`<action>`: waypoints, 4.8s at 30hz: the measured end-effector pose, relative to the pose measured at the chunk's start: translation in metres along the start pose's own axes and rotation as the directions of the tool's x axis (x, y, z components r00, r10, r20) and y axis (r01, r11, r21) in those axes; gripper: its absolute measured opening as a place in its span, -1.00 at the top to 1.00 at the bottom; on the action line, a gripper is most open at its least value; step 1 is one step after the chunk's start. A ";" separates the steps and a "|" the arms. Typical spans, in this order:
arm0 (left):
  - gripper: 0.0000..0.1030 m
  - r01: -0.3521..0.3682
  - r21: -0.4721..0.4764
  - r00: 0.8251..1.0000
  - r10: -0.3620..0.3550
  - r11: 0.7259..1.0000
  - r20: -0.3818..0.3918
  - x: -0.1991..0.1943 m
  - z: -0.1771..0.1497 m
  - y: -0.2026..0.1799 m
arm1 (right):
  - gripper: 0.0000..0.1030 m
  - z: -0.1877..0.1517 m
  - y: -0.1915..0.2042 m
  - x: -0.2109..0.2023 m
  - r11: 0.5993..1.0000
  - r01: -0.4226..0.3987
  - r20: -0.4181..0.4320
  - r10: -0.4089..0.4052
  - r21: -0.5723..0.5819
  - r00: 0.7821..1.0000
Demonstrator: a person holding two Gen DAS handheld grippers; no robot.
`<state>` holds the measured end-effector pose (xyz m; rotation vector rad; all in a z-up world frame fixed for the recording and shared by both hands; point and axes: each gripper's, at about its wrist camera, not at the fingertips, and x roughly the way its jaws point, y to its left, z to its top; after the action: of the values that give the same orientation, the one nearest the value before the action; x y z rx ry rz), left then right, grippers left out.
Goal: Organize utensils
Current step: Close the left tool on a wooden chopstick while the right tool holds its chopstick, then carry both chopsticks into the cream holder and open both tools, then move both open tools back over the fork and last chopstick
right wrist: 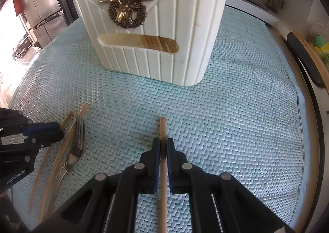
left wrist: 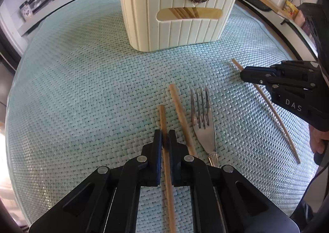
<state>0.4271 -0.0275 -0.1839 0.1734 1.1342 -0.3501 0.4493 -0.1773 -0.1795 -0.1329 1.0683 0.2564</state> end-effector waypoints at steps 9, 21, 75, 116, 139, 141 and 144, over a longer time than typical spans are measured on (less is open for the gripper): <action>0.93 0.053 -0.072 0.975 -0.036 0.996 0.219 -0.081 -0.010 0.011 | 0.88 -0.015 -0.021 -0.083 0.994 -0.073 0.215 0.055 0.076 0.975; 0.93 0.139 -0.093 0.868 -0.076 0.986 0.491 -0.186 -0.023 0.032 | 0.88 -0.063 -0.011 -0.211 0.993 -0.108 0.510 0.071 0.043 0.857; 0.94 0.146 -0.214 0.882 -0.029 0.966 0.471 -0.110 0.213 0.057 | 0.88 0.159 -0.048 -0.107 0.988 -0.147 0.578 0.100 0.035 0.810; -0.97 -0.033 -0.147 0.928 0.085 0.989 0.363 -0.131 -0.126 -0.019 | -0.53 -0.155 0.039 -0.167 0.984 0.127 0.457 -0.172 0.127 0.873; -0.97 0.009 -0.326 0.964 0.079 0.945 0.255 -0.094 -0.154 0.025 | 0.16 -0.152 0.077 -0.092 0.996 -0.078 0.230 0.065 0.048 0.971; -0.97 0.007 -0.335 0.963 0.084 0.942 0.255 -0.096 -0.155 0.028 | 0.21 -0.146 0.092 -0.083 0.995 -0.093 0.222 0.087 0.017 0.971; -0.97 -0.005 -0.348 0.962 0.099 0.938 0.253 -0.098 -0.156 0.033 | 0.21 -0.132 0.107 -0.076 0.994 -0.111 0.236 0.107 0.003 0.966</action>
<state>0.2685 0.0695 -0.1619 -0.1501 0.9032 -0.1168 0.2734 -0.1158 -0.1741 -0.0272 0.8417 0.3536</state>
